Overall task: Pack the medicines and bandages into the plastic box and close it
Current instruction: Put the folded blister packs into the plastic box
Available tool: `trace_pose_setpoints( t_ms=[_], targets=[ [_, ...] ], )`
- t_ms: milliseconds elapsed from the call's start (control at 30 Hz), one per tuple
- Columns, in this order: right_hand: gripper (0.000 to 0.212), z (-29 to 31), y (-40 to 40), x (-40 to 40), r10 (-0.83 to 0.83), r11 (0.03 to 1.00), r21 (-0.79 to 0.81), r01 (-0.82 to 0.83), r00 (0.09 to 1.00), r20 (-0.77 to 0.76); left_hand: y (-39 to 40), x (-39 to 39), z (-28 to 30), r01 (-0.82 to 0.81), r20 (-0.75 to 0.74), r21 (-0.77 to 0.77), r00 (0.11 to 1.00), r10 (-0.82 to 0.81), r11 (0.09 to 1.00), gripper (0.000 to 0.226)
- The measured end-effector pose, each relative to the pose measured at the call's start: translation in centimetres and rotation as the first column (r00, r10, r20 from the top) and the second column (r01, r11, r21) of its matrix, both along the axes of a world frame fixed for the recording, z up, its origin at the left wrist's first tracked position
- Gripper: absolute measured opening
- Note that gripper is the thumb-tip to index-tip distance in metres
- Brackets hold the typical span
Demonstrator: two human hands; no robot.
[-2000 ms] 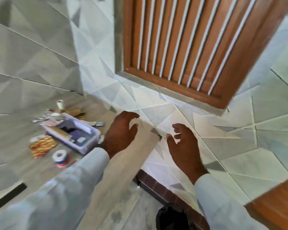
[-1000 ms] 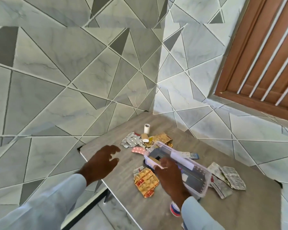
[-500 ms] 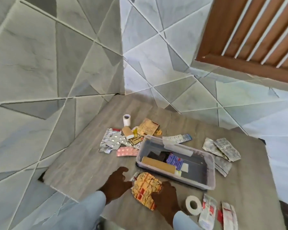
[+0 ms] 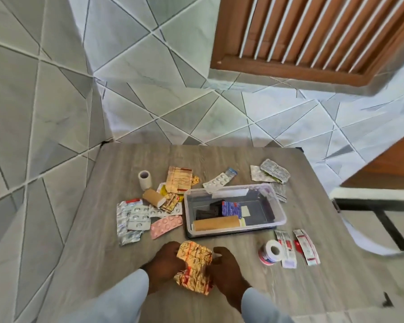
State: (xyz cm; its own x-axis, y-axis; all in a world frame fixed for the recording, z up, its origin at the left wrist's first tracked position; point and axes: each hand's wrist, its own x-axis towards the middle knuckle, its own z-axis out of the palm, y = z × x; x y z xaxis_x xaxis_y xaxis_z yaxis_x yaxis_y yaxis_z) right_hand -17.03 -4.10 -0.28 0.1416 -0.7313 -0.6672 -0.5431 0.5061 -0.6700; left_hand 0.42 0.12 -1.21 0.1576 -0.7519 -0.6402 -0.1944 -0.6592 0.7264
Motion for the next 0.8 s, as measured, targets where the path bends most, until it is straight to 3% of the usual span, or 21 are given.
trace_pose_setpoints(
  t_ms=[133,233,367,500,600,800],
  targets=[
    [0.047,1.0,-0.1,0.0,-0.106,0.992,0.086,0.097,0.989,0.105,0.1,0.7,0.8,0.019,-0.109,-0.022,0.994,-0.022,1.0,0.041],
    [0.028,2.5,-0.5,-0.6,-0.08,0.994,0.083,0.067,0.982,0.17,0.1,0.6,2.1,0.032,-0.183,-0.066,0.982,-0.044,0.997,0.049],
    [0.017,4.8,-2.0,-1.4,-0.019,1.0,-0.017,0.024,0.966,0.258,-1.5,-0.3,4.7,-0.054,-0.286,-0.147,0.958,0.01,0.988,0.05],
    [0.017,6.4,-5.2,-2.8,-0.036,0.977,-0.19,0.091,0.96,0.277,-4.4,-2.7,6.9,-0.202,-0.347,-0.173,0.928,0.133,0.964,0.04],
    [0.02,6.9,-8.9,-5.0,-0.05,0.948,-0.294,0.125,0.967,0.249,-7.5,-5.6,7.3,-0.274,-0.277,-0.225,0.938,0.209,0.935,0.042],
    [0.025,7.6,-16.9,-10.0,-0.006,0.919,-0.391,0.043,0.995,0.095,-14.5,-11.8,7.4,-0.236,-0.076,-0.222,0.972,0.224,0.946,0.054]
  ],
)
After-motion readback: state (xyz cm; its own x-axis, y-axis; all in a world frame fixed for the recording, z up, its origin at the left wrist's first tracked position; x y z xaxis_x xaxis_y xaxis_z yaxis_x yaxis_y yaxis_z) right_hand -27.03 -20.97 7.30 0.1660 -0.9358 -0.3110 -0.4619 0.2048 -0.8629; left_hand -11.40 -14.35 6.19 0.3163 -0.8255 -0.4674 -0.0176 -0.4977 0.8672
